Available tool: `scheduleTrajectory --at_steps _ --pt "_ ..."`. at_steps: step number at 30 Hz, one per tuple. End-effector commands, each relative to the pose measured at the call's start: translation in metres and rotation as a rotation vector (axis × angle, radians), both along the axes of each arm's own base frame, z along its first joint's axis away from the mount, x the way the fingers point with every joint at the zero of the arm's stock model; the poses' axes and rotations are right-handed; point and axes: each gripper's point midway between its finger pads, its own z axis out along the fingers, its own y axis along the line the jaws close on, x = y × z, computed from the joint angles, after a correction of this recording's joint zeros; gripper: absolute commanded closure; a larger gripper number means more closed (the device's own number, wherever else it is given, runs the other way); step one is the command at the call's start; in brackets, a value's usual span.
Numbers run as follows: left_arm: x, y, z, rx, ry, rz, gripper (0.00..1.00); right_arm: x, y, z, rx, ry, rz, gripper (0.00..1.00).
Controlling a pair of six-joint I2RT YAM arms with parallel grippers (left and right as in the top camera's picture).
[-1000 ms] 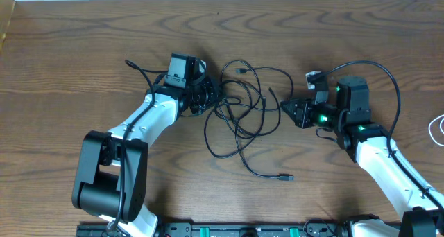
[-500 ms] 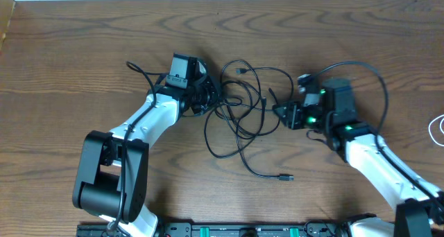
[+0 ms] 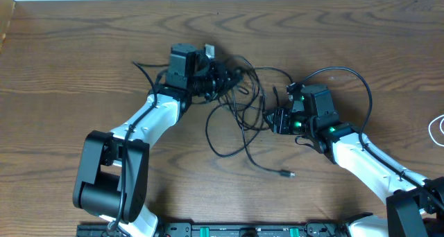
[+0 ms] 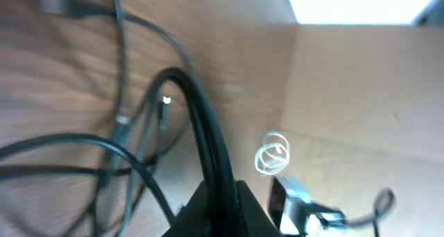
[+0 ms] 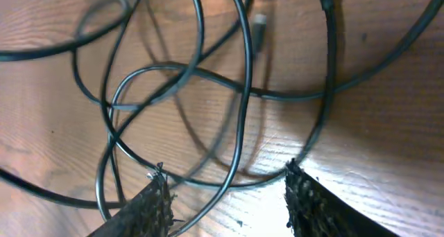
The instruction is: Untangle cables
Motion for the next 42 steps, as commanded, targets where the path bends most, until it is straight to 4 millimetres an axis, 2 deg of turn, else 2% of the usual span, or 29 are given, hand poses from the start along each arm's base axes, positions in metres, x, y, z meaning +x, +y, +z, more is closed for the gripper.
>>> scheduleTrajectory --at_steps 1,5,6,7,10,11,17,21,27,30,32,35,38,42 --pt "-0.010 -0.012 0.017 -0.067 -0.064 -0.118 0.91 0.000 0.002 -0.001 0.008 0.010 -0.003 0.48" --pt "-0.015 -0.017 0.028 -0.107 -0.099 -0.166 0.91 -0.004 0.009 0.002 0.068 0.050 -0.014 0.45" --pt "-0.015 -0.018 0.030 -0.112 -0.114 -0.179 0.90 -0.003 0.010 0.003 0.078 0.055 -0.029 0.43" --pt "-0.016 -0.018 0.030 -0.107 -0.130 -0.186 0.83 -0.001 0.010 0.004 0.088 0.054 -0.038 0.41" --pt "-0.016 -0.018 0.029 -0.094 -0.168 -0.201 0.83 0.007 0.013 0.012 0.137 0.050 -0.085 0.35" --pt "-0.016 -0.018 0.030 -0.094 -0.168 -0.200 0.77 0.010 0.015 0.015 0.159 0.047 -0.100 0.33" --pt "-0.015 -0.017 0.029 -0.091 -0.175 -0.203 0.63 0.022 0.023 0.032 0.248 0.020 -0.136 0.29" --pt "-0.018 -0.017 0.024 -0.051 -0.239 -0.241 0.59 0.027 0.017 0.030 0.216 -0.005 -0.163 0.28" --pt "-0.021 -0.016 0.020 -0.052 -0.199 -0.236 0.57 0.027 0.018 0.025 0.170 -0.033 -0.156 0.22" --pt "-0.021 -0.016 0.020 -0.077 -0.124 -0.205 0.56 0.029 0.027 0.020 0.085 -0.129 -0.064 0.14" --pt "-0.020 -0.016 0.020 -0.088 -0.079 -0.183 0.56 0.029 0.035 0.017 -0.008 -0.248 0.087 0.10" --pt "-0.020 -0.016 0.020 -0.108 -0.021 -0.160 0.56 0.029 0.037 0.016 -0.091 -0.349 0.206 0.09" --pt "-0.020 -0.016 0.020 -0.132 0.055 -0.129 0.56 0.032 0.039 0.020 -0.105 -0.396 0.233 0.07" --pt "-0.021 -0.016 0.020 -0.171 0.173 -0.083 0.55 0.039 0.040 0.025 -0.119 -0.453 0.245 0.16"
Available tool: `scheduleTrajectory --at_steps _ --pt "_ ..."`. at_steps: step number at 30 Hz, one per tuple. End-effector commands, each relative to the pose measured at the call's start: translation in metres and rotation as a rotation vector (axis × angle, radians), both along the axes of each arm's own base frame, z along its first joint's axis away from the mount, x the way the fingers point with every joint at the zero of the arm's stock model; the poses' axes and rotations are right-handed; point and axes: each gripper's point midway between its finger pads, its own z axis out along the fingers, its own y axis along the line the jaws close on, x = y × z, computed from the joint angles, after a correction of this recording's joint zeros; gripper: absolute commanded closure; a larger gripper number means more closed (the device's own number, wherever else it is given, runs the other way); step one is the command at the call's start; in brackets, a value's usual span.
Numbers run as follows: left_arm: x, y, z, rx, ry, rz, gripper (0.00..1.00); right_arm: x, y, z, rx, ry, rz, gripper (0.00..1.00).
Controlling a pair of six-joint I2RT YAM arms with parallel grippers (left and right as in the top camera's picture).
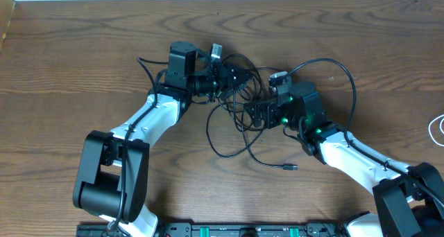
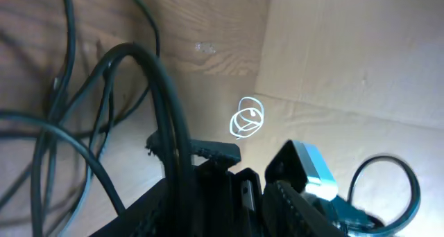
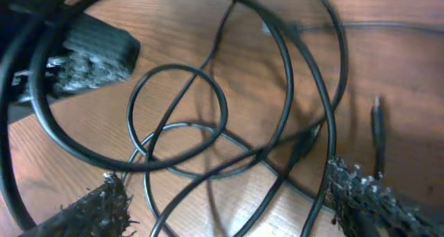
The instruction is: Untangle cables
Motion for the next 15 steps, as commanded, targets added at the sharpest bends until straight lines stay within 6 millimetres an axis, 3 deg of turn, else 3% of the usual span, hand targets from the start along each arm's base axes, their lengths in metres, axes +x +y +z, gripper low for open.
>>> scheduleTrajectory --at_steps 1,7,11,15 --pt "-0.002 -0.003 0.004 -0.051 0.147 0.028 0.55 0.006 -0.001 -0.001 -0.071 -0.084 0.036 0.18" --pt "-0.008 -0.005 0.007 -0.084 0.214 0.010 0.55 0.014 0.002 -0.007 -0.066 -0.104 0.029 0.29" --pt "-0.009 -0.005 0.008 -0.086 0.215 0.004 0.55 0.025 -0.004 -0.011 -0.087 -0.131 -0.019 0.56" --pt "-0.009 -0.005 0.008 -0.080 0.184 -0.008 0.55 0.055 -0.040 0.003 -0.099 -0.185 -0.261 0.94"
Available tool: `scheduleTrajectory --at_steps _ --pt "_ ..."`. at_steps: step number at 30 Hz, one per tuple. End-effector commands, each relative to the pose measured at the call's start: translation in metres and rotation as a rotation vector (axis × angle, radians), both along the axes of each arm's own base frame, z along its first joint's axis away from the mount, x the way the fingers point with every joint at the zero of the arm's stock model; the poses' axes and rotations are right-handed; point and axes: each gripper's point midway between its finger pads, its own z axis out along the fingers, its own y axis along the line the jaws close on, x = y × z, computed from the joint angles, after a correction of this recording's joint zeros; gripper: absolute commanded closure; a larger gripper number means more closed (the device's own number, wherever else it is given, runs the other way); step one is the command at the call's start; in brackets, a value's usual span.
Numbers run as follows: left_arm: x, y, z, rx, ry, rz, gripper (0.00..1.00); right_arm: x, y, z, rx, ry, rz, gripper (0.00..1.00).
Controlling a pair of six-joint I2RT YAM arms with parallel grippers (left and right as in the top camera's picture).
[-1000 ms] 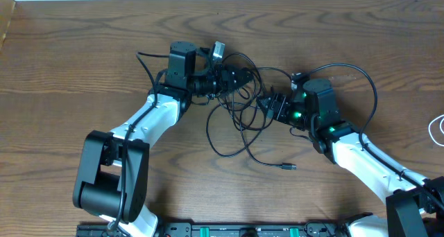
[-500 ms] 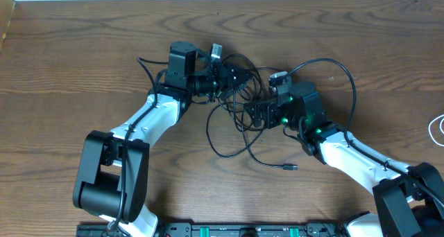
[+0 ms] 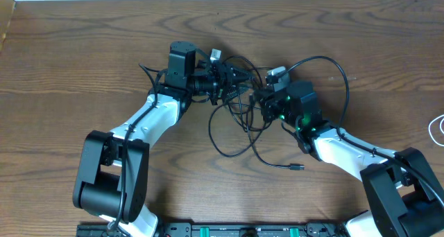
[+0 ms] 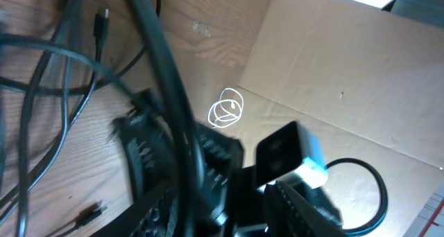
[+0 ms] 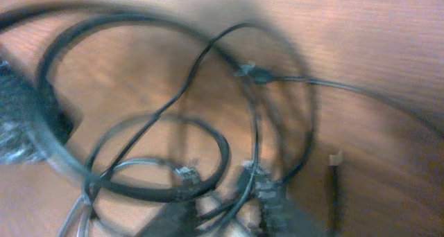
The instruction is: Untangle cables
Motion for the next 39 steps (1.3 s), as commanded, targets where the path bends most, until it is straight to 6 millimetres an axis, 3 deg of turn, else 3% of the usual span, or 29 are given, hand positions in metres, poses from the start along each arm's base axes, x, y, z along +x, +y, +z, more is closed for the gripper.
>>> scheduleTrajectory --at_steps 1,7,10,13,17,19,20,22,26,33,39 --pt "-0.003 -0.002 0.004 -0.010 -0.034 -0.036 0.56 0.027 -0.037 0.010 0.005 -0.046 -0.229 0.98" --pt "-0.003 -0.002 0.002 0.028 -0.209 -0.093 0.68 0.035 -0.066 0.004 0.036 0.007 -0.329 0.99" --pt "-0.006 -0.001 -0.004 0.063 -0.274 -0.122 0.90 0.031 -0.081 -0.009 0.073 0.099 -0.379 0.90" --pt "-0.007 0.006 -0.023 0.152 -0.288 -0.116 0.92 0.020 -0.075 -0.020 0.109 0.190 -0.307 0.78" --pt "-0.003 0.023 -0.054 0.312 -0.211 -0.046 0.92 0.005 -0.065 -0.027 0.154 0.277 -0.221 0.76" --pt "-0.004 0.025 -0.057 0.328 -0.200 -0.040 0.92 0.000 -0.058 -0.027 0.174 0.299 -0.181 0.73" --pt "-0.004 0.025 -0.057 0.329 -0.199 -0.041 0.88 -0.003 -0.053 -0.026 0.187 0.306 -0.157 0.70" --pt "-0.004 0.025 -0.057 0.329 -0.199 -0.040 0.66 -0.006 -0.049 -0.024 0.203 0.315 -0.131 0.68" --pt "0.004 0.037 -0.069 0.433 -0.234 -0.007 0.48 -0.005 -0.048 -0.022 0.211 0.310 -0.123 0.61" --pt "0.007 0.087 -0.110 0.755 -0.134 0.121 0.44 -0.005 -0.038 -0.008 0.267 0.285 -0.052 0.50" --pt "0.010 0.093 -0.115 0.880 -0.257 0.063 0.44 0.006 -0.053 0.031 0.332 0.178 -0.036 0.41"
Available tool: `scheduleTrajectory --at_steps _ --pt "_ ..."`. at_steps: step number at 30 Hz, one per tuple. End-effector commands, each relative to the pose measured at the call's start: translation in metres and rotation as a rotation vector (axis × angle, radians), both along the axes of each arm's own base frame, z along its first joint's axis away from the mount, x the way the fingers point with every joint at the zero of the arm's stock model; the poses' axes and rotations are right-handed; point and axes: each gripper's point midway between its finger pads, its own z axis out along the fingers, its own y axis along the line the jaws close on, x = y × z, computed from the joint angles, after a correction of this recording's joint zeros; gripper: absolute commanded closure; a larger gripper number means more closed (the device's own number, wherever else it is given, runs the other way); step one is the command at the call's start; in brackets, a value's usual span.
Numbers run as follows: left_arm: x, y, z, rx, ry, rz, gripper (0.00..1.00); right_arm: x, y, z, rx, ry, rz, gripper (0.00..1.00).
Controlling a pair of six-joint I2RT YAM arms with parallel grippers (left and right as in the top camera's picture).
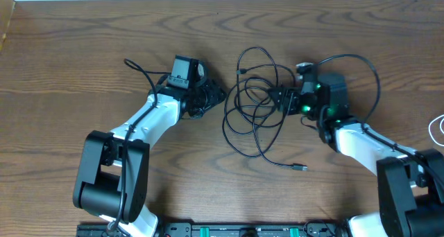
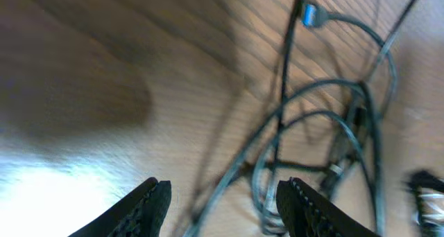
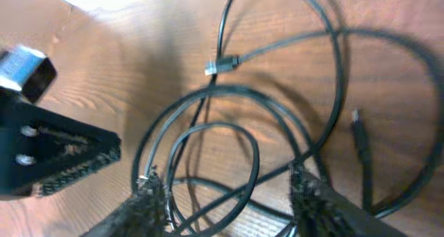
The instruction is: Untangle cables
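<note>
The black cables (image 1: 255,107) lie in loose overlapping loops at the table's middle, one plug end (image 1: 300,168) trailing toward the front. My left gripper (image 1: 214,94) stands open just left of the loops; in its wrist view the fingers (image 2: 154,198) are wide apart with a cable strand (image 2: 277,119) running in between them, not pinched. My right gripper (image 1: 280,98) is at the loops' right side, open, its fingers (image 3: 154,195) astride several strands (image 3: 215,136). A small plug (image 3: 222,64) lies ahead of it.
One black cable (image 1: 141,70) runs out behind the left arm. A thick loop (image 1: 364,77) arcs over the right arm. A white coiled cable (image 1: 437,129) lies at the right edge. The table (image 1: 83,36) is dark wood.
The left gripper, then shut on a thick black strand inside the tangle, is now open and further left. The right gripper has moved right, and the loops now lie spread between the two.
At first the left gripper held a black strand at the tangle's back left, with the right gripper open at its right. The right gripper was then further left, deep in the loops beside the left one. Now both stand open and apart, the loops wider and shifted right.
</note>
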Motion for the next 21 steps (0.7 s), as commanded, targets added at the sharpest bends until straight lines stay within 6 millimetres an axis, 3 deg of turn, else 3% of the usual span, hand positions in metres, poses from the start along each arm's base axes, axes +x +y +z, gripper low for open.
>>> scheduleTrajectory --at_steps 1,6,10,14,21 --pt "0.008 0.009 -0.006 0.162 -0.094 -0.056 0.44 0.003 -0.009 0.038 0.060 -0.084 0.014 0.39" --pt "0.012 -0.014 -0.003 0.193 -0.189 -0.164 0.43 0.005 -0.020 0.067 0.069 -0.155 -0.009 0.37" --pt "0.012 -0.017 -0.007 0.246 -0.209 -0.172 0.43 0.003 -0.024 0.082 0.074 -0.190 -0.017 0.37" --pt "0.009 -0.023 -0.012 0.275 -0.221 -0.209 0.43 0.001 -0.024 0.087 0.074 -0.193 -0.017 0.36" --pt "0.007 -0.016 -0.039 0.343 -0.180 -0.207 0.45 -0.003 -0.024 0.080 0.073 -0.160 -0.012 0.36"
